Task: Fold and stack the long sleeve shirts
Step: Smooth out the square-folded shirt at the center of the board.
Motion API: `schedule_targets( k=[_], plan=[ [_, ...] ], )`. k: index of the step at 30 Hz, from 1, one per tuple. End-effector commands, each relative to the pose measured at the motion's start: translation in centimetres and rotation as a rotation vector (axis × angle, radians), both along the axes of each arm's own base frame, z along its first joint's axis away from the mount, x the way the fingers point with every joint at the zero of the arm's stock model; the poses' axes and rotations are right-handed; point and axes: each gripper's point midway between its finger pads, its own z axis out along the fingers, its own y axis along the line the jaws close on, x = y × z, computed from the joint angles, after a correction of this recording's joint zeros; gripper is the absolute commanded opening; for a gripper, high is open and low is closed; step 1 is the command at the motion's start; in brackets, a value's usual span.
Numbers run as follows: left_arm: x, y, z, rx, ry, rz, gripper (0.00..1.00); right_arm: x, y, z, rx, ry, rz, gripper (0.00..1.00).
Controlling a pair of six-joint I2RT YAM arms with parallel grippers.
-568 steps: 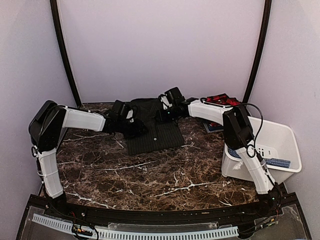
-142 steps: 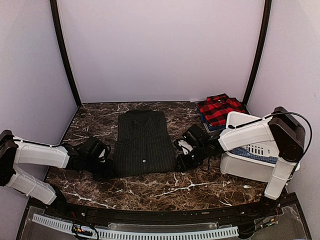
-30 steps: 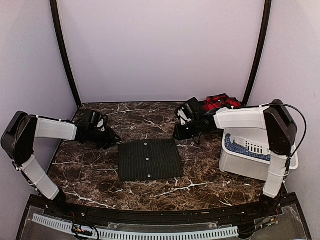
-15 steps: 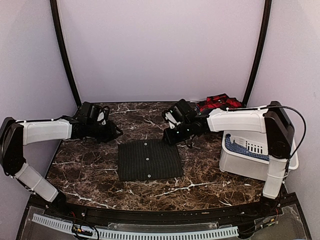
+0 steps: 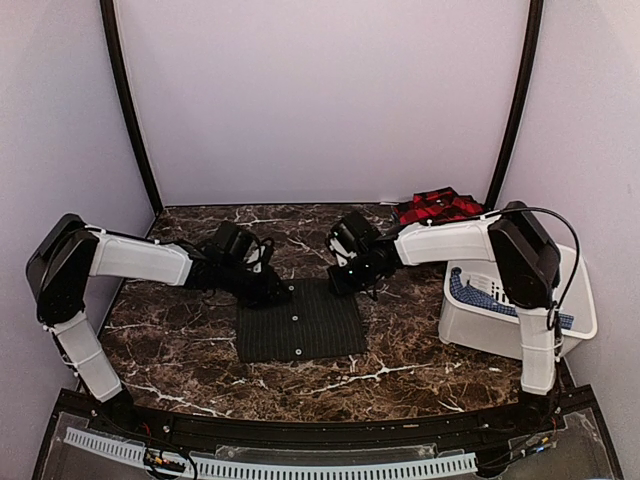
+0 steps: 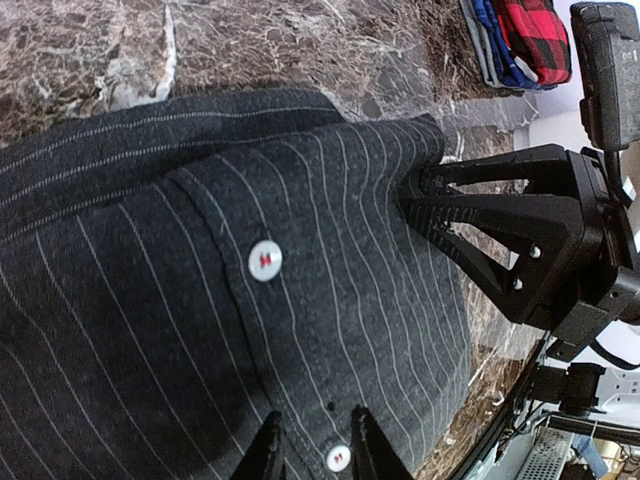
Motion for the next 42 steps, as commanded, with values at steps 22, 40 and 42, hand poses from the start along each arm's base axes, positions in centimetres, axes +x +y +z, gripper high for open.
schedule_targets(
  k=[22,40,42],
  plan=[
    [1.4,-0.3,4.7,0.017,-0.08,-0.028,0.24,5.6,-2.0,1.5,-0.012,-0.033,-0.084,0.3],
    [-9.8,0.5,-3.7,0.095,0.202,-0.22,0.23,4.0,-0.7,4.9,0.0,-0.069,-0.054,0.31],
    [-9.8,0.8,-3.7,0.114,0.201,-0.213,0.24,2.9,-0.1,5.4,0.002,-0.072,-0.026,0.31]
  ],
)
